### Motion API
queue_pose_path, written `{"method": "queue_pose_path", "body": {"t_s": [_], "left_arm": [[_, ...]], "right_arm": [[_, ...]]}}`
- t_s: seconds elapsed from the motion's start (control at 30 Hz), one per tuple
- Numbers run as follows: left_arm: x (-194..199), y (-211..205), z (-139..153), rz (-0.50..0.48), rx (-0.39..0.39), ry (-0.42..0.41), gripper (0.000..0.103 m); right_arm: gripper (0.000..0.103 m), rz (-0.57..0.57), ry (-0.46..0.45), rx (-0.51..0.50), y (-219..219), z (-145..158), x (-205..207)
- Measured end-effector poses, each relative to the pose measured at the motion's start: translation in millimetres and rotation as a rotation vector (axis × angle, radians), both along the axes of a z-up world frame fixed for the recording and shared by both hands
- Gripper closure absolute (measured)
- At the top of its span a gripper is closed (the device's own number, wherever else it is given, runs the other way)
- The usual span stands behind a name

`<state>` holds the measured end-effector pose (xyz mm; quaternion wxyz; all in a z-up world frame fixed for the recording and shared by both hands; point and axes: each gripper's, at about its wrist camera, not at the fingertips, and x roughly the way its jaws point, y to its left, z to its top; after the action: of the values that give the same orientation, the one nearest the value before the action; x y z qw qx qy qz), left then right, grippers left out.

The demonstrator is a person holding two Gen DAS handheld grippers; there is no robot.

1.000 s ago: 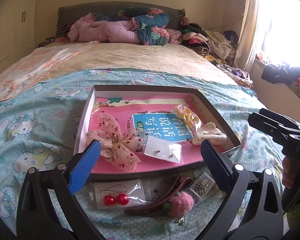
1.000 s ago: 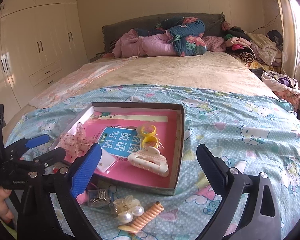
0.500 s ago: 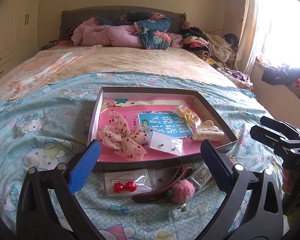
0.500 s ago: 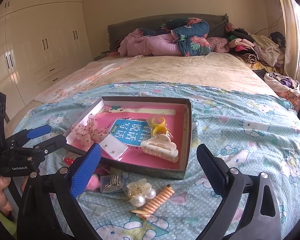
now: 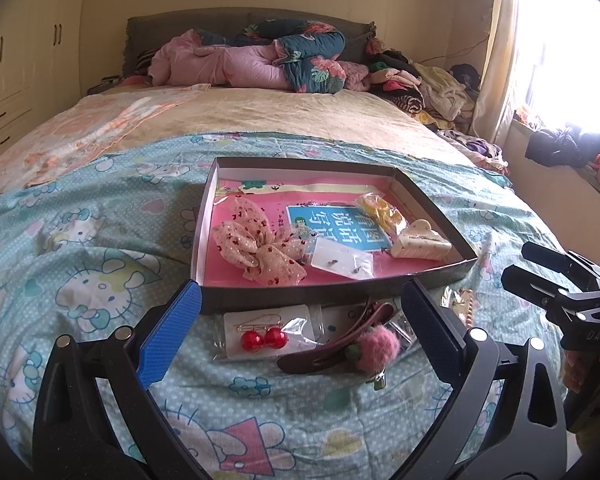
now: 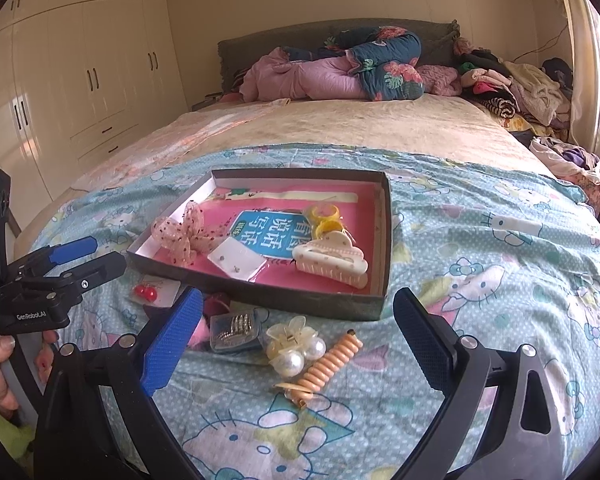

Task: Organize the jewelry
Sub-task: 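Withdraw both open tools from the box toward the remaining jewelry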

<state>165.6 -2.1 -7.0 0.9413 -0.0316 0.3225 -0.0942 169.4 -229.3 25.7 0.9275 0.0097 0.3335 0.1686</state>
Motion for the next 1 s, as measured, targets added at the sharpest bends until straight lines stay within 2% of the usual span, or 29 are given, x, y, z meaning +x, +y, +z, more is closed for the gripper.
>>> {"method": "queue_pose_path", "body": {"t_s": [0.47,0.73,1.0], "left_arm": [[-15.9,-5.8,-19.7,-0.042,0.030,0.043,0.012],[-18.8,-20.6,-30.5,-0.100,0.039,0.074,0.012],[-12.3,-35.5,-44.9,-0.164,0.023,0.120,0.030]], "right_arm": [[0.009,0.008,0.031,-0.027,1.7,-25.9,-18.5],[0.010,0.017,0.042,-0.048,0.1,-38.3,-23.0],[0.011,0.044,0.057,-0.077,-0.8,-48.1,-8.9]]}}
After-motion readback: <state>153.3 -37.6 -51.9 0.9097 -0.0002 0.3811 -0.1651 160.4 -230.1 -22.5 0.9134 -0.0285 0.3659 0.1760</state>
